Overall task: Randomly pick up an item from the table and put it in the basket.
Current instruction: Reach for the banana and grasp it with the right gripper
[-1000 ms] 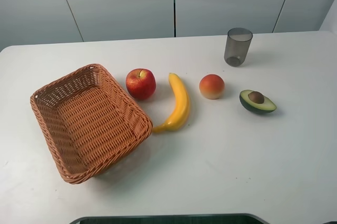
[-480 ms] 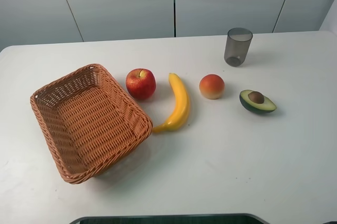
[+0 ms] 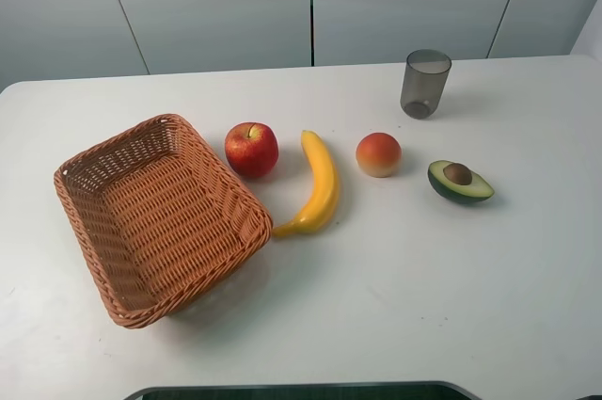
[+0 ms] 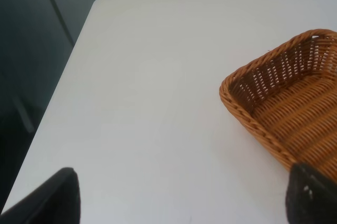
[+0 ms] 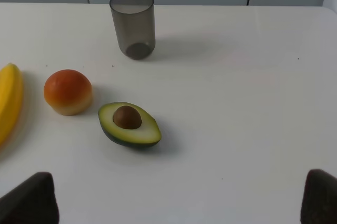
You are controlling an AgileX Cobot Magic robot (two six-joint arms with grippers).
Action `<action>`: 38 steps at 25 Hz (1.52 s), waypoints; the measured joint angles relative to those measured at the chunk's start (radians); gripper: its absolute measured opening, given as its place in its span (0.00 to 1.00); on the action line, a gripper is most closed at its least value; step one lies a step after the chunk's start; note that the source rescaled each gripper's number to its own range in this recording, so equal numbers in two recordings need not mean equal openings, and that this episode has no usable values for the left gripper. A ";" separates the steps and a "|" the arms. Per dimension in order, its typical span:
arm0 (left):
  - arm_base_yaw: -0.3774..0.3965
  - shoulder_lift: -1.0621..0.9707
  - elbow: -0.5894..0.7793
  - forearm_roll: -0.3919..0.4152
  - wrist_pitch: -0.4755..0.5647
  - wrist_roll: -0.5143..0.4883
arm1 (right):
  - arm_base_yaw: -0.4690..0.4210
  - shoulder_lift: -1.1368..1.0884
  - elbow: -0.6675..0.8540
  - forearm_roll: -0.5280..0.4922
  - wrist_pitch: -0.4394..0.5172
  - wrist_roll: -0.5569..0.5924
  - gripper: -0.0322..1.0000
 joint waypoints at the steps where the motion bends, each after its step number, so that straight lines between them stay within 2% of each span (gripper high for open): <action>1: 0.000 0.000 0.000 0.000 0.000 0.000 | 0.000 0.000 0.000 0.000 0.000 0.000 1.00; 27: 0.000 0.000 0.000 0.000 0.000 0.000 | 0.000 0.011 0.000 0.000 0.002 0.000 1.00; 33: 0.000 0.000 0.000 0.000 0.000 0.000 | 0.000 0.149 -0.030 0.022 0.009 0.000 1.00; 38: 0.000 0.000 0.000 0.000 0.000 0.000 | 0.000 0.376 -0.068 0.026 -0.012 -0.013 1.00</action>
